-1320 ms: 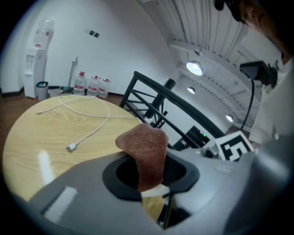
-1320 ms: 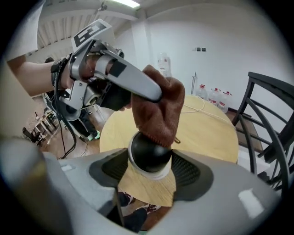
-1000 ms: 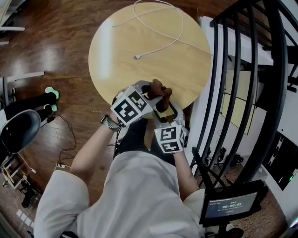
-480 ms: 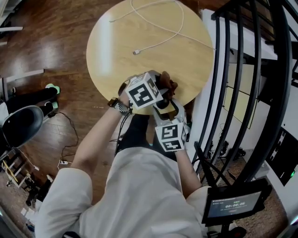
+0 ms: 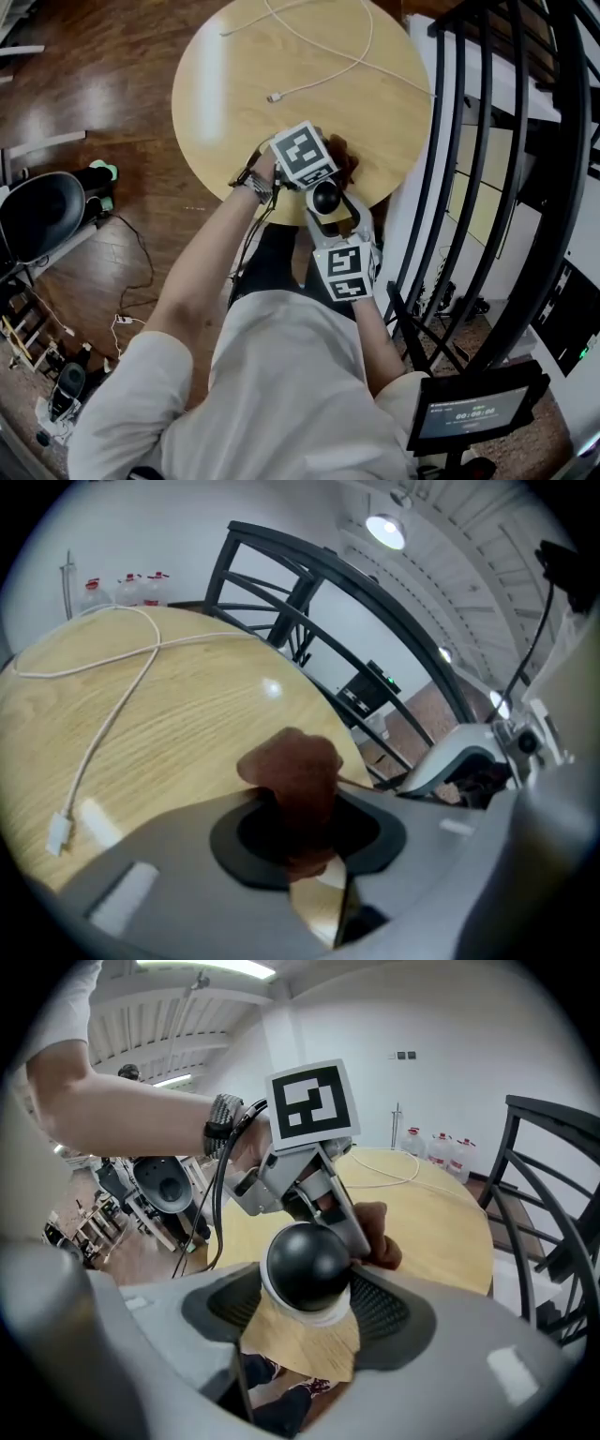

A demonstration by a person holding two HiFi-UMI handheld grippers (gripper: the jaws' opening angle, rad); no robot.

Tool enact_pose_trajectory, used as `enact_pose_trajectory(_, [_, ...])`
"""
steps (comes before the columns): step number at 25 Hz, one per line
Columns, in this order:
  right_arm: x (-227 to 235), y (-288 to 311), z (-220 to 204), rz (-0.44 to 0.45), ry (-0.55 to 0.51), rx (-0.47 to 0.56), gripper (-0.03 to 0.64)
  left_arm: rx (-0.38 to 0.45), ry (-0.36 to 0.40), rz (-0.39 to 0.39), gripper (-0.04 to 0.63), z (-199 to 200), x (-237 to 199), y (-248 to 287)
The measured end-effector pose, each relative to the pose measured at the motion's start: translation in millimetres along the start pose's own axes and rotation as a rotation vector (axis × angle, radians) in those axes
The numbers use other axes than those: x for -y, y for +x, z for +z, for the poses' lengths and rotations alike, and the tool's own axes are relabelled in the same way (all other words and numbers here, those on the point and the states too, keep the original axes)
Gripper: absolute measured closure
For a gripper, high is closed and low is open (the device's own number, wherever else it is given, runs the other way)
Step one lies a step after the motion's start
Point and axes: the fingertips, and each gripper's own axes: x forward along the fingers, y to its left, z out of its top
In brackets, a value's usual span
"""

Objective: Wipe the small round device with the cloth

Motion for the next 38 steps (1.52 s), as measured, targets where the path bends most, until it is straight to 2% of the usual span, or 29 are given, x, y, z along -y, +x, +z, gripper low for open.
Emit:
enact_pose_trajectory(3, [3.1,2.4,-2.5,0.004,-0.020,-0.017,0.319,0.026,-0.016,-0.027,0.489,2.3,-3.9,-0.8])
enact_pose_trajectory(6, [4.8,6.9,-3.8,0.025,-0.047,-0.032,0.319,0.112,-0.058,-0.003,0.489,3.5,-13.9,-20.9])
enact_pose_trajectory(9, [9.4,6.1,-2.4,0.050,-0.086,-0.001,0.321,0.238,-0.138,0.029,0.489,-1.8,-18.2,-48.6])
enact_pose_trajectory(14, [12.5,8.7,-3.3,0.131,-0.230,0.025,0.319,0.504,-0.338,0.046,0.489,-20.3,-9.0,-91.7])
enact_pose_trajectory(16, [12.8,10.0,-5.0,0.177,-0.279,0.036,0.319,0.589,-0.377,0.041,0.489,-24.5,1.3,-99.4])
enact_pose_trajectory(18, [14.9,12.6,-8.6,0.217,-0.309,0.041,0.321,0.641,-0.384,0.035,0.489,-28.2,11.2,-99.0])
enact_pose_trajectory(20, [17.2,14.7,-13.9,0.258,-0.336,0.035,0.319,0.662,-0.381,0.014,0.489,-29.8,21.6,-92.8])
enact_pose_trajectory(23, [17.3,15.6,-17.7,0.311,-0.371,0.034,0.320,0.638,-0.379,0.015,0.489,-29.5,32.0,-80.1])
enact_pose_trajectory(26, [16.7,15.2,-16.2,0.341,-0.335,0.063,0.321,0.603,-0.387,0.044,0.489,-28.0,30.8,-69.1])
enact_pose_trajectory(30, [16.1,14.2,-12.2,0.343,-0.293,0.087,0.321,0.602,-0.422,0.050,0.489,-29.6,22.8,-67.9])
enact_pose_trajectory(38, [15.2,12.3,-7.8,0.333,-0.267,0.113,0.321,0.564,-0.416,0.052,0.489,-30.8,13.4,-65.0])
